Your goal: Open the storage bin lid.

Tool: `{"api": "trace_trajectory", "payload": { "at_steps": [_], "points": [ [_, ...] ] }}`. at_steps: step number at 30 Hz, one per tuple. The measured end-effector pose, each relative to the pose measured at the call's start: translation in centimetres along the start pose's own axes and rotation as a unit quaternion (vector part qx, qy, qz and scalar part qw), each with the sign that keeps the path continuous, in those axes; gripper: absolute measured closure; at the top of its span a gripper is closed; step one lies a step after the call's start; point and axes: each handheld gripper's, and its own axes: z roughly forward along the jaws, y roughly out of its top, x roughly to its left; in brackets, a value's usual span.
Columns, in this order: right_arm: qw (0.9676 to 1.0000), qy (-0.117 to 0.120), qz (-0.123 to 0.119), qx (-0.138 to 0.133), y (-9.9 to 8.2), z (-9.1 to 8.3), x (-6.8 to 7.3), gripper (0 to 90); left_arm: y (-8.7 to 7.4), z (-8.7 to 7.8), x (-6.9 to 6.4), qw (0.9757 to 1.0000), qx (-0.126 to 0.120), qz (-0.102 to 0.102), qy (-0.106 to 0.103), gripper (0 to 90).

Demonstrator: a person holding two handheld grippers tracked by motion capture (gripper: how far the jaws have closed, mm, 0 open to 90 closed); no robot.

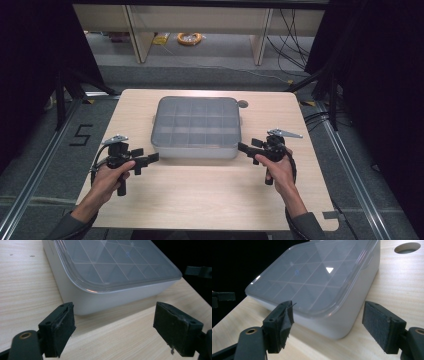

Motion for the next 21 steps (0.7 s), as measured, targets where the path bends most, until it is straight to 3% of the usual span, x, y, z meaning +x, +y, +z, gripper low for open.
{"api": "trace_trajectory", "payload": {
  "at_steps": [5,6,7,9,12,14,21],
  "points": [
    [1.0,0.001,0.002,-0.003,1.2,1.0,-0.8,27.3,0.9,0.8,0.8,0.9999,0.002,-0.004,0.016,18.1],
    [1.0,0.001,0.002,-0.003,1.2,1.0,-0.8,27.3,1.2,1.0,1.0,0.9999,0.003,-0.005,0.015,18.1],
    [0.9998,0.002,0.017,-0.005,1.6,1.4,-1.0,28.2,1.5,1.1,1.2,0.9998,0.003,-0.01,0.015,18.2],
    [1.0,0.002,0.006,-0.007,1.9,1.6,-1.3,29.3,2.3,1.4,1.5,0.9998,-0.001,-0.013,0.017,18.5],
    [0.9998,-0.002,0.016,-0.007,2.8,2.8,-2.3,32.0,3.6,1.9,1.8,0.9996,-0.003,-0.028,0.007,19.0],
    [0.9998,-0.007,0.019,-0.001,3.2,3.3,-2.6,33.0,4.9,2.6,2.1,0.9994,-0.009,-0.028,0.018,19.5],
    [0.9995,-0.009,0.029,0.003,4.0,4.4,-3.3,33.7,6.1,4.4,3.3,0.9991,0.006,-0.038,0.018,20.0]
  ]
}}
